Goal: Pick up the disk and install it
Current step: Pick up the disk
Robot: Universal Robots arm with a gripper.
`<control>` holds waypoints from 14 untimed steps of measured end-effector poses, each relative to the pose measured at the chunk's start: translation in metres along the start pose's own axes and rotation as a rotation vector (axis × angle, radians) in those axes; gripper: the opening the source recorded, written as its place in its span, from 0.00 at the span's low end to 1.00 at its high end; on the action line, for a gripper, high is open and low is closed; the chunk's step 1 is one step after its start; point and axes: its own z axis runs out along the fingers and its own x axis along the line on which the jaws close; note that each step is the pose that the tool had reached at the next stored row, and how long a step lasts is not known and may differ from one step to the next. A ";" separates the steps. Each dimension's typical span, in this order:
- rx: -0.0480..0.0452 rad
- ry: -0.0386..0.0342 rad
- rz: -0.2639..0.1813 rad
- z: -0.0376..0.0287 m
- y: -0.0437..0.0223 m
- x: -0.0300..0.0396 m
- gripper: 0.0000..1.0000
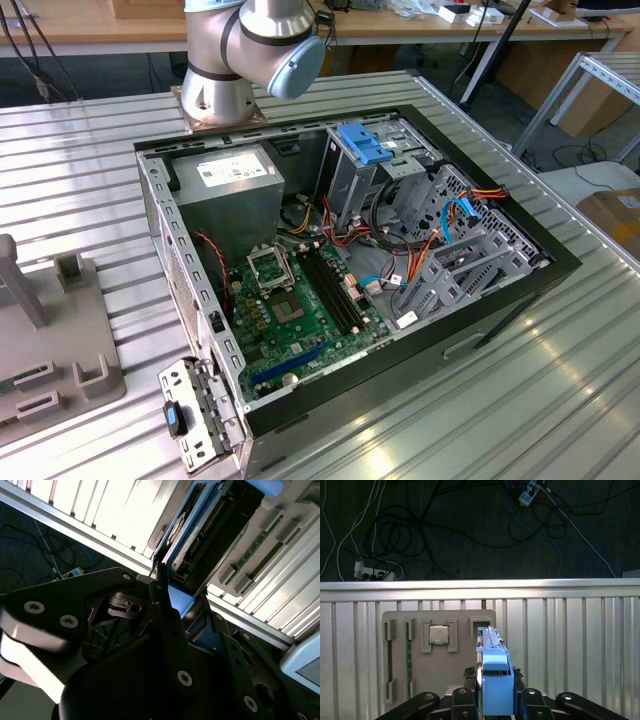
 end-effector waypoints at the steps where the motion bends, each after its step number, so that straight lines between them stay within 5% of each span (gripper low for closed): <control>1: -0.0002 0.0001 0.000 -0.0012 0.0000 -0.0001 0.37; 9: 0.0001 0.0000 0.000 -0.0186 0.0002 -0.0009 0.37; 14: 0.0002 -0.0001 0.000 -0.0211 0.0003 -0.0010 0.37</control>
